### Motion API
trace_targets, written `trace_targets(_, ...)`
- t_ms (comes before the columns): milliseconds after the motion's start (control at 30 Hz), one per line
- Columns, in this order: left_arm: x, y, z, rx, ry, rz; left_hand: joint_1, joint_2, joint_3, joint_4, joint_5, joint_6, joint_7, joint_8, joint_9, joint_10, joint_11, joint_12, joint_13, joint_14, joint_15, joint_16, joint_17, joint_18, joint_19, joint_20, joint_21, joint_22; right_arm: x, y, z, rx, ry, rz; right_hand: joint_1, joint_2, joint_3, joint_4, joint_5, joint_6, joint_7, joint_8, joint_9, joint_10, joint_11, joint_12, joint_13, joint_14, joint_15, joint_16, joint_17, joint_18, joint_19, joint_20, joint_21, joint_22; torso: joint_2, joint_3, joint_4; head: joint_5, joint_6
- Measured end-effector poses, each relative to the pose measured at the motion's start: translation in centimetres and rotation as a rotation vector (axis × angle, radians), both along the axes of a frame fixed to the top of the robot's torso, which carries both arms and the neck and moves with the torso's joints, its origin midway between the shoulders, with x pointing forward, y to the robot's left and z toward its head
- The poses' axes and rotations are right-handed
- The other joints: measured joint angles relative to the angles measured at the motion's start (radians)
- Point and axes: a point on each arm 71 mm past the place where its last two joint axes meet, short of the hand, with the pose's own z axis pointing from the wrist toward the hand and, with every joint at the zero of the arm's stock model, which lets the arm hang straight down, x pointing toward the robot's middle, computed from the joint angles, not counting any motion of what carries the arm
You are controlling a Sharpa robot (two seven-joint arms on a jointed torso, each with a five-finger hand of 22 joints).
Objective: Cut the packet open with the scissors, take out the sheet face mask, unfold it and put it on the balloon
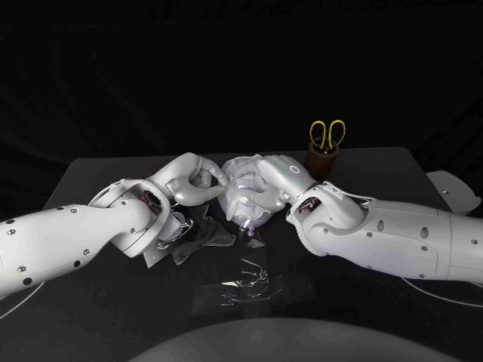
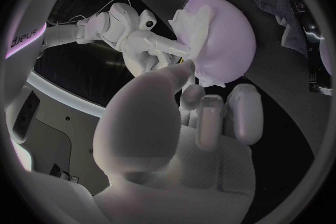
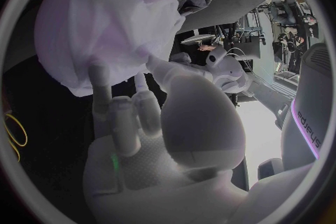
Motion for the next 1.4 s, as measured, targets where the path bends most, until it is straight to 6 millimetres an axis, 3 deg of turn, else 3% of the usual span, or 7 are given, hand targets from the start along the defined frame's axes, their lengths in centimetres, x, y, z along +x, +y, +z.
trace_targets(967,0.1,0.8,-0.2,0.003,0.024,0.024,0.000,0.000,0.000,0.000,-0.002,-0.004,0.000,0.000,0.000,-0.006,0.001,-0.001,-0.002,0.000,0.000,0.000,0.000,0.000,0.000,0.000,-0.001,0.000,0.4,-0.7,-0.1,-0.033,-0.001,-0.037,0.004,0.004,-0.003,0.003,0.000,0.025,-0.001,0.007,0.004,0.004,-0.004,0.012,0.000,0.002,-0.002,0.002,0.000,0.000,0.004,-0.004,0.019,0.000,0.000,0.0000,0.0007,0.002,0.001)
trace_targets(1033,0.1,0.8,-0.2,0.000,0.027,0.028,0.000,0.000,0.001,-0.001,-0.002,-0.013,0.005,0.000,0.029,-0.050,0.002,-0.022,-0.053,0.000,0.000,0.001,0.000,0.000,-0.018,-0.003,-0.003,-0.007,0.4,-0.7,-0.1,-0.033,-0.001,-0.038,0.004,0.004,-0.003,0.003,0.000,0.025,-0.001,0.007,0.004,0.004,-0.004,0.012,0.000,0.002,-0.002,0.002,0.000,0.000,0.004,-0.004,0.019,0.000,0.000,0.0000,0.0005,0.002,0.001)
trace_targets(1100,0.2,0.9,-0.2,-0.003,0.028,0.032,0.001,0.001,0.023,-0.006,0.002,-0.064,0.022,-0.004,0.065,-0.246,0.016,-0.158,-0.272,0.000,0.000,-0.007,0.000,0.000,-0.066,0.000,-0.028,-0.060,0.4,-0.7,-0.1,-0.033,-0.001,-0.038,0.004,0.004,-0.003,0.003,0.000,0.025,-0.001,0.007,0.004,0.004,-0.004,0.012,0.000,0.002,-0.002,0.002,0.000,-0.001,0.004,-0.004,0.019,0.000,0.000,0.0001,0.0002,0.002,0.001)
trace_targets(1133,0.3,1.0,-0.2,-0.005,0.029,0.035,0.001,0.001,0.031,-0.006,0.004,-0.095,0.030,-0.024,0.063,-0.301,0.021,-0.202,-0.324,-0.001,0.001,-0.016,0.000,0.000,-0.093,0.003,-0.043,-0.094,0.4,-0.7,-0.1,-0.033,-0.001,-0.039,0.004,0.004,-0.004,0.004,0.000,0.025,-0.001,0.007,0.004,0.004,-0.004,0.012,0.000,0.002,-0.002,0.002,0.000,-0.001,0.004,-0.004,0.019,0.000,0.000,0.0001,0.0002,0.002,0.001)
trace_targets(1200,0.3,1.0,-0.2,-0.008,0.032,0.039,0.001,0.001,0.035,-0.004,0.004,-0.128,0.041,-0.050,0.050,-0.338,0.031,-0.246,-0.369,-0.002,0.013,-0.035,0.000,0.001,-0.139,0.008,-0.070,-0.149,0.4,-0.7,-0.1,-0.033,-0.001,-0.039,0.004,0.004,-0.006,0.006,0.000,0.025,-0.001,0.007,0.004,0.004,-0.004,0.012,0.000,0.002,-0.002,0.002,0.000,-0.001,0.004,-0.004,0.019,0.000,0.000,0.0003,0.0002,0.002,0.002)
trace_targets(1267,0.4,1.1,-0.3,-0.012,0.039,0.044,-0.031,-0.031,0.018,0.016,0.005,-0.153,0.055,-0.069,0.040,-0.356,0.044,-0.283,-0.396,-0.019,0.030,-0.071,0.000,0.025,-0.222,0.018,-0.120,-0.250,0.4,-0.7,-0.1,-0.034,-0.001,-0.039,0.004,0.004,-0.006,0.006,0.000,0.025,-0.001,0.007,0.004,0.004,-0.004,0.012,0.000,0.002,-0.002,0.001,0.000,-0.001,0.004,-0.004,0.019,0.000,0.000,0.0005,0.0001,0.002,0.002)
trace_targets(1400,0.6,1.1,-0.5,-0.022,0.069,0.049,-0.153,-0.084,-0.060,0.107,0.005,-0.182,0.075,-0.088,0.027,-0.342,0.065,-0.315,-0.426,-0.040,0.052,-0.090,-0.001,0.034,-0.262,0.040,-0.161,-0.301,0.4,-0.7,-0.1,-0.034,-0.001,-0.040,0.004,0.004,-0.005,0.006,0.000,0.025,-0.001,0.007,0.004,0.004,-0.004,0.012,0.000,0.002,-0.002,0.000,0.000,-0.001,0.004,-0.004,0.019,0.000,0.000,0.0005,-0.0004,0.003,0.003)
